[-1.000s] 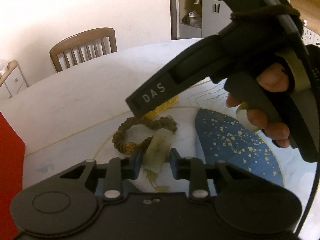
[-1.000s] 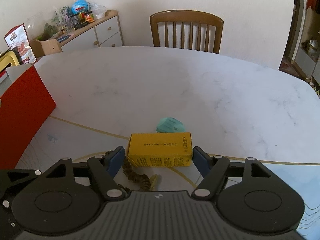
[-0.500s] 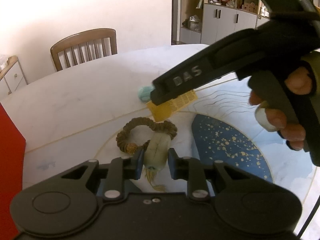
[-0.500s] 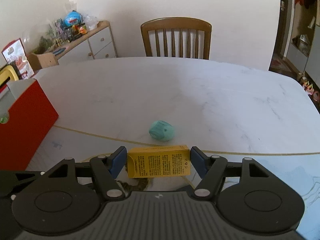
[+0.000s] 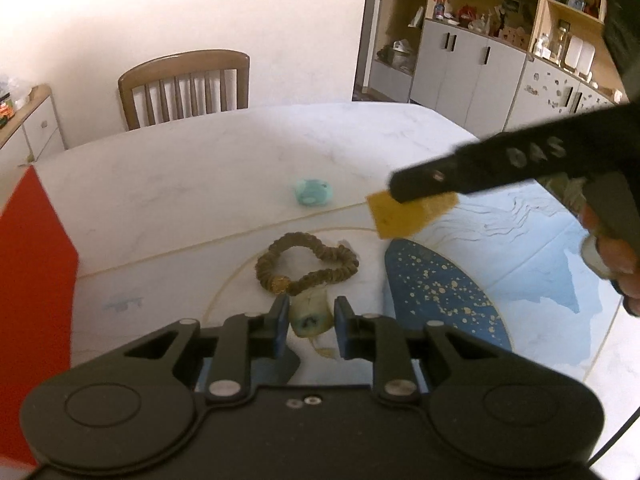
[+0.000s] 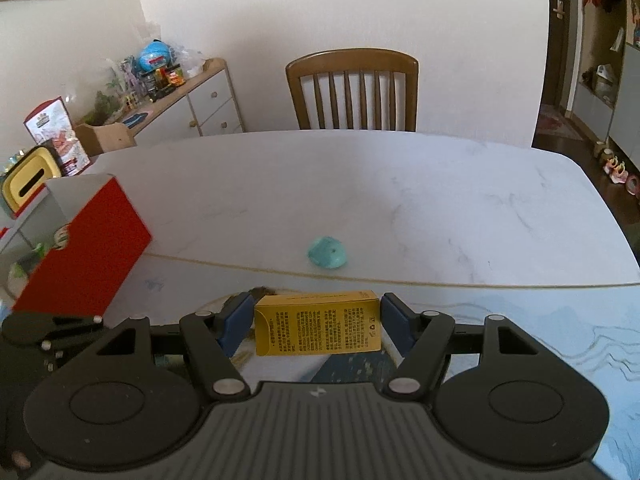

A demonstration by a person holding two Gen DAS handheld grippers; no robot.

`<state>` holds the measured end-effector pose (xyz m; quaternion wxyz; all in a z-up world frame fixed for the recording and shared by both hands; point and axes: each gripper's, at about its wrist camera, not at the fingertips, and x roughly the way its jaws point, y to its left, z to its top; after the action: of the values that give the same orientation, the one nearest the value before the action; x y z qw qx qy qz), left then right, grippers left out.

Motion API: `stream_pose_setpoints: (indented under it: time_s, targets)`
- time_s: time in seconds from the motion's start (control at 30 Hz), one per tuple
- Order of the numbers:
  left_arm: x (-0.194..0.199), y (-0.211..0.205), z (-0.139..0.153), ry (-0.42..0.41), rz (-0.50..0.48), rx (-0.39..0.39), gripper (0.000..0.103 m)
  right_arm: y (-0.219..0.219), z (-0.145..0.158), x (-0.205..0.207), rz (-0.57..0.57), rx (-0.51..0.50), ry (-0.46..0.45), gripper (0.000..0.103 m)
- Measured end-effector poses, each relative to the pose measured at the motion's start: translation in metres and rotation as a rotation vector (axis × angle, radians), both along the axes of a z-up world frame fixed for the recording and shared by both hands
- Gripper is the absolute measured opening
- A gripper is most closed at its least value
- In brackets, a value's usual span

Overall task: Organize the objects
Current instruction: 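Grasp the clear tube with the left tool while the right tool grasps the yellow box, then carry the clear tube and yellow box with both tools into the cardboard box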

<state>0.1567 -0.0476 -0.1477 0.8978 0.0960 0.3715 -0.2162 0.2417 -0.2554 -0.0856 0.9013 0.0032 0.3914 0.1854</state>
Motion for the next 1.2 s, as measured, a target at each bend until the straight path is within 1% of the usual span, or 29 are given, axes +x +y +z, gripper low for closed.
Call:
stream_pose_setpoints:
  time_s: [0.1,0.3,0.57,0.87,1.07,1.2]
  targets:
    - [-0.005,0.01,0.013,0.004,0.009,-0.021,0.022,0.001,0.011,-0.015,0.018,0.008,-0.008,0.07]
    - [-0.023,0.029,0.043,-0.026,0.01,-0.045,0.022,0.01,0.034,-0.042,0.057,0.029,-0.038,0.07]
    - [-0.04,0.059,0.078,-0.061,0.038,-0.086,0.022,0.033,0.065,-0.065,0.11,0.036,-0.083,0.07]
    - [-0.055,0.098,0.107,-0.112,0.061,-0.096,0.022,0.082,0.093,-0.087,0.192,0.031,-0.136,0.07]
    - [-0.059,0.134,0.128,-0.148,0.099,-0.095,0.022,0.125,0.102,-0.092,0.255,0.028,-0.152,0.07]
    - [-0.055,0.158,0.137,-0.154,0.128,-0.096,0.022,0.154,0.104,-0.095,0.29,0.017,-0.155,0.07]
